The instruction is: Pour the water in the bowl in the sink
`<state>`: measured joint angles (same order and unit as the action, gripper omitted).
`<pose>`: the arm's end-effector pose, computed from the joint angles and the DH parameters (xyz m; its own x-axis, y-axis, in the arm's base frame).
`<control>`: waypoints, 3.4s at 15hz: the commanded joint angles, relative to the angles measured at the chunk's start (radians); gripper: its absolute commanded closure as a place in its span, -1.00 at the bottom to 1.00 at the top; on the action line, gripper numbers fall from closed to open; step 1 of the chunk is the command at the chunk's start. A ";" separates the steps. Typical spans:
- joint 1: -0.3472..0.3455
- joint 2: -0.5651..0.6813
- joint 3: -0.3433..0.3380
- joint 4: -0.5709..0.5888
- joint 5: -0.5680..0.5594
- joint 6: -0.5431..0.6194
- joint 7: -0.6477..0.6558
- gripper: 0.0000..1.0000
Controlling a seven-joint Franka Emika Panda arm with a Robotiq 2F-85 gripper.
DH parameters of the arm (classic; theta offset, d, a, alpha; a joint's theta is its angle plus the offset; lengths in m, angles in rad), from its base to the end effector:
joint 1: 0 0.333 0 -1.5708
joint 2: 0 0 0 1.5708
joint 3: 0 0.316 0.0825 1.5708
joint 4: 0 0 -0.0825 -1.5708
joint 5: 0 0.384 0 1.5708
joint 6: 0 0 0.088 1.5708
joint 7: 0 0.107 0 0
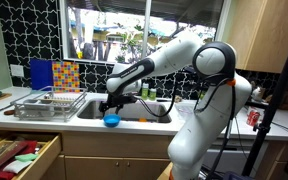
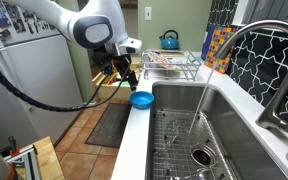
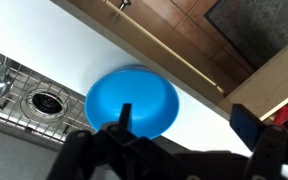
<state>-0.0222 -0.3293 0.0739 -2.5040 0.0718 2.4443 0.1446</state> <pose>0.4516 0.0240 0.4284 0.9551 -0.1466 0.2573 -0.1321 -0.9885 -0.0730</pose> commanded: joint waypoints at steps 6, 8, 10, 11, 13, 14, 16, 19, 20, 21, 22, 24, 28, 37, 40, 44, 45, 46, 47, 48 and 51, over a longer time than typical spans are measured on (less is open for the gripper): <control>0.042 0.154 -0.041 0.055 0.035 0.012 -0.101 -1.00; 0.043 0.173 -0.039 0.057 0.037 0.029 -0.099 -0.99; 0.042 0.189 -0.040 0.060 0.040 0.036 -0.101 -0.48; 0.038 0.194 -0.038 0.059 0.024 0.044 -0.089 -0.39; 0.037 0.202 -0.041 0.064 0.026 0.041 -0.094 -0.03; 0.037 0.204 -0.042 0.068 0.027 0.038 -0.097 0.09; 0.037 0.208 -0.044 0.075 0.028 0.034 -0.101 0.41; 0.037 0.211 -0.046 0.083 0.028 0.028 -0.106 0.85; 0.037 0.212 -0.047 0.084 0.027 0.024 -0.109 1.00; 0.036 0.212 -0.048 0.084 0.027 0.023 -0.111 1.00; 0.036 0.211 -0.050 0.087 0.027 0.020 -0.113 1.00; 0.034 0.209 -0.053 0.094 0.028 0.016 -0.114 0.96; 0.019 0.179 -0.075 0.130 0.018 -0.018 -0.136 0.97; -0.025 0.165 -0.203 0.286 0.111 -0.079 -0.353 0.98; -0.031 0.161 -0.203 0.286 0.122 -0.061 -0.340 0.91; -0.030 0.174 -0.217 0.294 0.163 -0.048 -0.359 0.98; -0.018 0.188 -0.238 0.301 0.265 -0.022 -0.417 0.98; -0.012 0.202 -0.257 0.313 0.364 0.025 -0.466 0.98; -0.012 0.212 -0.265 0.324 0.433 0.046 -0.496 0.98; -0.010 0.219 -0.274 0.336 0.518 0.056 -0.535 0.98; 0.024 0.232 -0.322 0.373 0.762 0.077 -0.662 0.98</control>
<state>-0.0384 -0.1222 -0.1968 -2.1743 0.6384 2.5093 -0.4162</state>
